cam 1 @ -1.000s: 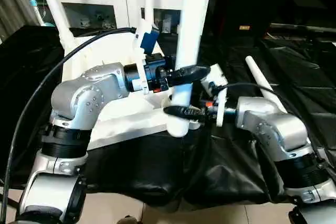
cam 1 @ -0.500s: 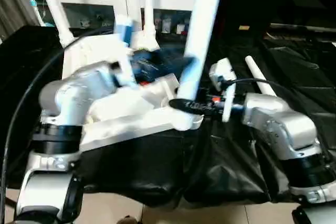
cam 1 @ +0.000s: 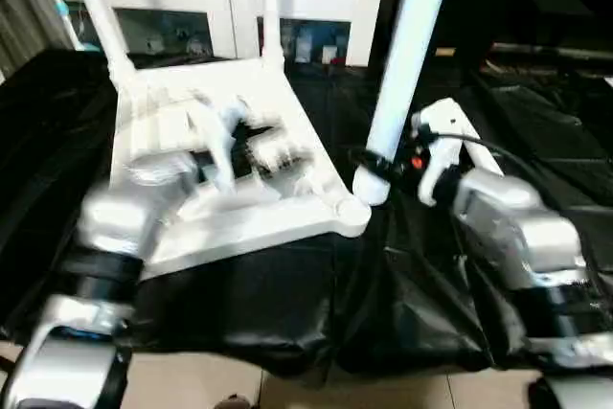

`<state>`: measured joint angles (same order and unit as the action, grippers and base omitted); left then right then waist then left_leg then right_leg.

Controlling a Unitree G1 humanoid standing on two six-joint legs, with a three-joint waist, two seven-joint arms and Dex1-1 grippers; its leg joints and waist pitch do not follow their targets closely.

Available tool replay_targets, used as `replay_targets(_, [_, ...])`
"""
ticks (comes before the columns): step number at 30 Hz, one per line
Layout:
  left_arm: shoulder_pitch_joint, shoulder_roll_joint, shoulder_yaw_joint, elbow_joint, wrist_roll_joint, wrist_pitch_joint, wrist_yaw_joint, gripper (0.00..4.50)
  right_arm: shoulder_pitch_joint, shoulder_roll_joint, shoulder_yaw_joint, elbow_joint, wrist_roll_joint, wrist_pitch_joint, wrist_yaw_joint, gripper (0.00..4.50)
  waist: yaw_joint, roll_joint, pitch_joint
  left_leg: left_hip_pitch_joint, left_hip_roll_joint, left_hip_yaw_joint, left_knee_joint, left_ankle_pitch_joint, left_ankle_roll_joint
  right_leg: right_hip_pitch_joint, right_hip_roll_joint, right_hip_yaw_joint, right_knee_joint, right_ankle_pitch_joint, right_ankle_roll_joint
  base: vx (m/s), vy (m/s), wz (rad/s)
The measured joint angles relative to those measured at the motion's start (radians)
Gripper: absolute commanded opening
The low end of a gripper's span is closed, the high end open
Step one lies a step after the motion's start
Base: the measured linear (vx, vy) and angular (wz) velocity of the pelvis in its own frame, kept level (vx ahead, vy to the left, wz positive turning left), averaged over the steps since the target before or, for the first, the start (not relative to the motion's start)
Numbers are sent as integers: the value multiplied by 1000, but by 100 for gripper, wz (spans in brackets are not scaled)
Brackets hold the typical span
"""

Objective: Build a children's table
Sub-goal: Insert table leg to table base

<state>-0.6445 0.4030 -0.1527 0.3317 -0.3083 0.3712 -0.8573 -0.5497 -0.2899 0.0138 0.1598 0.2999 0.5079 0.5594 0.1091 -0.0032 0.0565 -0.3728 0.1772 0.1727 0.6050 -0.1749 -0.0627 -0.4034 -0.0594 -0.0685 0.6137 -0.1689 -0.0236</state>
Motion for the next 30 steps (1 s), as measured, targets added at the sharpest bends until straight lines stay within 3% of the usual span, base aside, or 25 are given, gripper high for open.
replay_targets(6, [24, -38, -105, 48, 70, -50, -12, 450, -23, 11, -35, 60, -39, -49, -119, 186, 0, 0, 0, 0, 0, 0, -1, 0, 0, 0, 0, 0, 0, 0, 0, 0, 0, 0])
replay_targets(11, [33, -63, -176, 147, 175, -159, -10, 450, -21, 40, -34, 82, -77, -105, -148, 186, -13, 2, -1, 1, 0, 0, -2, 1, -1, 0, 0, 0, 0, 0, 0, 0, 0, 0])
replay_targets(13, [48, -64, -197, 175, 200, -175, -9, 422, -15, 47, -37, 78, -67, -98, -144, 186, -20, 2, -1, 1, 0, 1, -2, 1, -1, 0, 0, 0, 0, 0, 0, 0, 0, 0])
replay_targets(23, [34, -73, -201, 263, 250, -213, 15, 333, 0, 44, -15, 76, -67, -96, -111, 186, -21, 3, -1, 2, 0, 1, -2, 1, -1, 0, 0, 1, 0, 0, 0, 0, 0, 0])
replay_targets(30, [14, -65, -195, 262, 264, -133, 21, 282, 17, 30, 37, 25, -67, -96, -43, 186, -22, 3, -1, 4, 0, 1, -2, 1, -1, 2, 0, 1, 0, 1, -1, 0, 0, 0])
